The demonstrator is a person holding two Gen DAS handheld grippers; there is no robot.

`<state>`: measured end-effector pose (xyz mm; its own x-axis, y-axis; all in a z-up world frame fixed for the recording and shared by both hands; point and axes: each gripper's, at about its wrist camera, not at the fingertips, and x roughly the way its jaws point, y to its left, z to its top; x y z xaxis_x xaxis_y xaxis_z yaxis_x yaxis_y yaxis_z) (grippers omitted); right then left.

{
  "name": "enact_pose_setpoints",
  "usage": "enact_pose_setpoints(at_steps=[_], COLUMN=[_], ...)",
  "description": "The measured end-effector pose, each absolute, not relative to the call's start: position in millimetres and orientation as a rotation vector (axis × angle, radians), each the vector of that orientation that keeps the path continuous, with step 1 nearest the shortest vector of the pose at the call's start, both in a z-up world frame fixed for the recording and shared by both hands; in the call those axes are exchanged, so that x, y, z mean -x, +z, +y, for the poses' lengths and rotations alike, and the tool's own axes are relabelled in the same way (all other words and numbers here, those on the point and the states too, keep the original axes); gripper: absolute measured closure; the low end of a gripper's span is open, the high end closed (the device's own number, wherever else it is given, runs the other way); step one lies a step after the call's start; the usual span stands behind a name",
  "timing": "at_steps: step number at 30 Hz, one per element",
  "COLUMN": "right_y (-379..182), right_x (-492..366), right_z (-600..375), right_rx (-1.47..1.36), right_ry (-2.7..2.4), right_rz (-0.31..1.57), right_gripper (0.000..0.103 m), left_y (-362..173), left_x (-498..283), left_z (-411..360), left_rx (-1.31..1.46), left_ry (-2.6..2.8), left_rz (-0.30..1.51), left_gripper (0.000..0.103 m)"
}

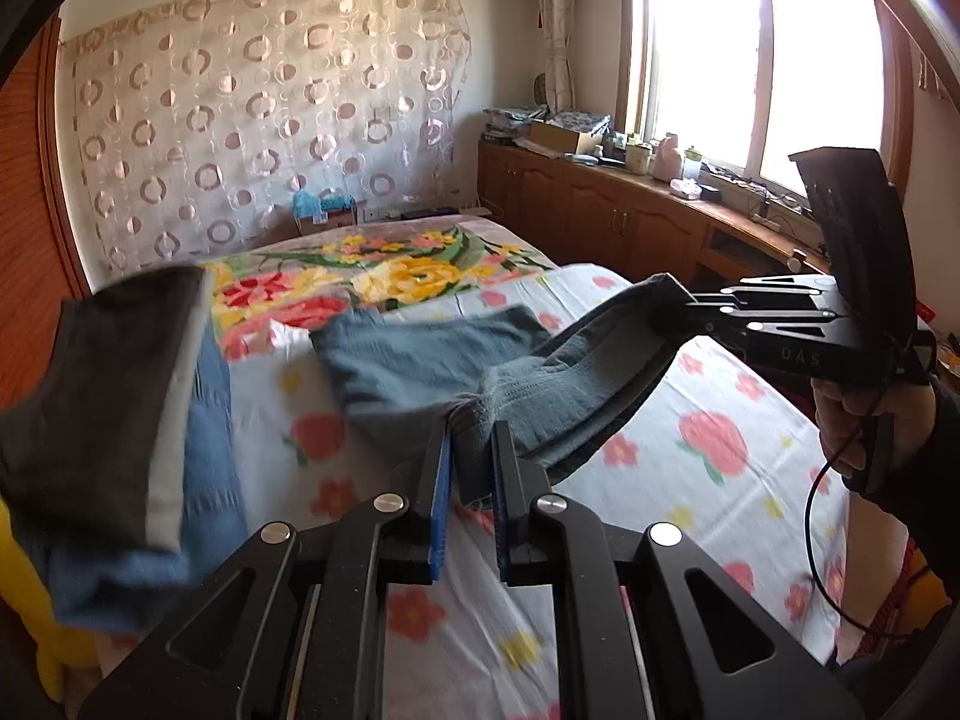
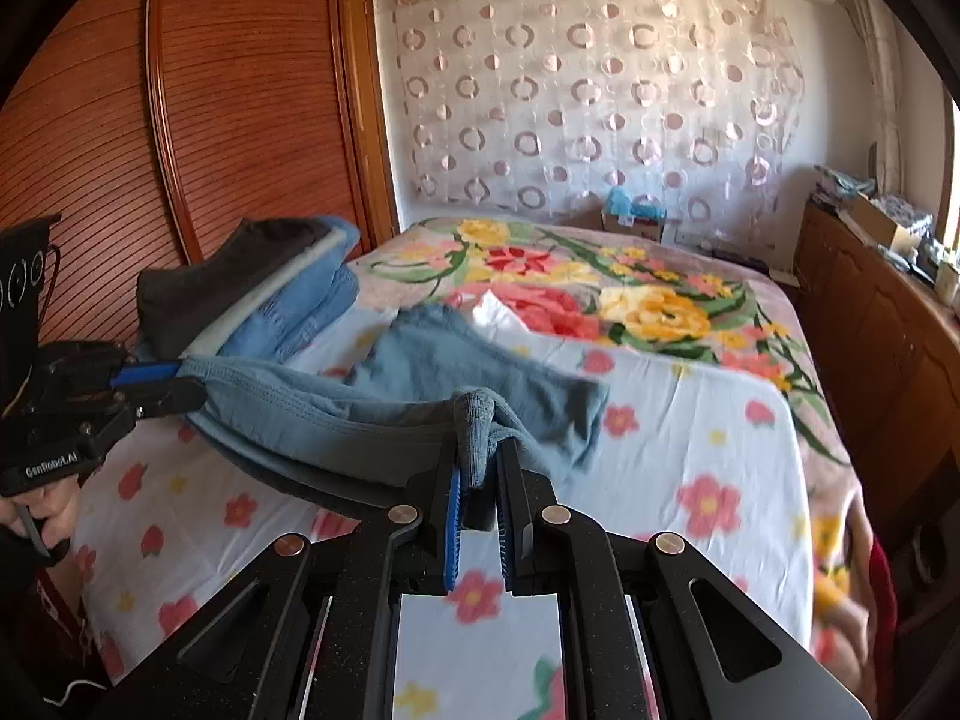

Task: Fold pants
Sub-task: 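Carry the held hem over the rest of the shorts with both grippers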

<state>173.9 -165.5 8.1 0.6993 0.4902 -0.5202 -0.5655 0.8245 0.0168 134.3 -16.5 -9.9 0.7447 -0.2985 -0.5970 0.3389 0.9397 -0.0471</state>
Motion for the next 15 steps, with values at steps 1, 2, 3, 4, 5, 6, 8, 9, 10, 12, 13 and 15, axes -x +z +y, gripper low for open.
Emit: enact_pose_setpoints(at_steps=[1, 2, 3, 4, 5, 6, 8, 9, 10, 12, 13, 15], right_y=[9.7, 12.6, 17.3, 17.2, 23.7, 23.7, 23.6, 22.0, 19.9, 16.4, 16.3, 15.1], right_x=[-172.5, -169.8, -164.8, -159.9, -152.1, -146.2, -128.1, -123.5, -117.2, -106.6, -104.9, -102.1], right_z=[-164.7, -165.4, -165.1, -163.7, -163.3, -163.3, -170.5, -171.2, -173.5, -178.2, -179.6, -183.6], right_rx=[0.151, 0.155, 0.160, 0.166, 0.170, 0.168, 0.161, 0.158, 0.152, 0.140, 0.131, 0.117], right_ry=[0.591, 0.587, 0.584, 0.583, 0.581, 0.580, 0.584, 0.583, 0.585, 0.589, 0.592, 0.599], right_rz=[0.543, 0.547, 0.549, 0.555, 0.558, 0.563, 0.578, 0.588, 0.596, 0.611, 0.623, 0.633], right_gripper=[0.093, 0.093, 0.093, 0.093, 0.093, 0.093, 0.093, 0.093, 0.093, 0.093, 0.093, 0.093], left_y=[-11.3, -14.1, -14.8, -17.2, -17.3, -19.0, -24.1, -26.1, -29.9, -34.8, -37.2, -41.1], left_x=[-129.5, -122.1, -116.5, -107.8, -105.2, -100.0, -89.1, -86.6, -81.3, -74.8, -71.8, -65.7], left_z=[-16.0, -16.4, -17.8, -19.4, -19.8, -20.6, -21.3, -21.3, -22.8, -22.6, -23.0, -22.6], left_rx=[-0.061, -0.057, -0.058, -0.060, -0.059, -0.056, -0.041, -0.039, -0.037, -0.035, -0.032, -0.020], left_ry=[-0.351, -0.352, -0.351, -0.350, -0.352, -0.355, -0.366, -0.369, -0.370, -0.375, -0.375, -0.375], left_rz=[0.644, 0.647, 0.648, 0.647, 0.650, 0.654, 0.668, 0.674, 0.683, 0.692, 0.697, 0.708], left_gripper=[0.090, 0.090, 0.090, 0.090, 0.090, 0.090, 0.090, 0.090, 0.090, 0.090, 0.090, 0.090])
